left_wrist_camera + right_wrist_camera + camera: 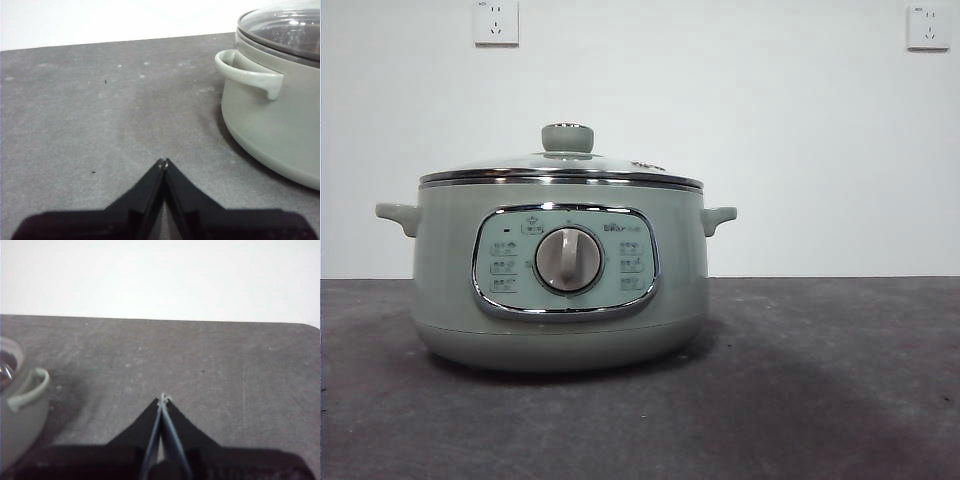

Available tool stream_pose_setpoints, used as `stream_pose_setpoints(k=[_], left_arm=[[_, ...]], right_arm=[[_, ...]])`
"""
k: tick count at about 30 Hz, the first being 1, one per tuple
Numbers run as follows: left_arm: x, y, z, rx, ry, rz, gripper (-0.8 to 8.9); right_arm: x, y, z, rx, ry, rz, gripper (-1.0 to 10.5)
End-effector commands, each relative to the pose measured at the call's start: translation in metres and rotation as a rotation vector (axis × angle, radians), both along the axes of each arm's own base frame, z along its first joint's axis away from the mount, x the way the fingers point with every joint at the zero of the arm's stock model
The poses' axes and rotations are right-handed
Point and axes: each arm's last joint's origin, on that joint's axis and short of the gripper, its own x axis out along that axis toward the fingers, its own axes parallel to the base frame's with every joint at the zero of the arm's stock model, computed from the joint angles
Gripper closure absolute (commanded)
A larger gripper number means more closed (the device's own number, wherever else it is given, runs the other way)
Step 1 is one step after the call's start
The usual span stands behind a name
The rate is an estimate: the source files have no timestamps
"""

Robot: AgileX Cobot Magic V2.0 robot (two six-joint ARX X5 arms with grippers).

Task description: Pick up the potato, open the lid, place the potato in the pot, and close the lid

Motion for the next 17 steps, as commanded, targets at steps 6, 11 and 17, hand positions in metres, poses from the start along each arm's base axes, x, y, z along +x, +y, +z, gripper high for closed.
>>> stream_pose_setpoints(k=[6, 11, 17], left_arm=[[0.000, 0.000, -0.004, -0.005, 0.010, 0.004, 8.17], [0.000, 0.000, -0.004, -0.005, 0.010, 0.004, 8.17], [0.000, 0.000, -0.004, -0.005, 0.010, 0.004, 8.17]], right_arm=[[-0.009, 0.000, -0.069, -0.011, -0.059, 0.001, 9.5], [-0.010, 0.000, -0.103, -0.013, -0.024, 0.002, 9.5], [-0.013, -0.002, -0.115, -0.030, 0.012, -0.049, 9.5]])
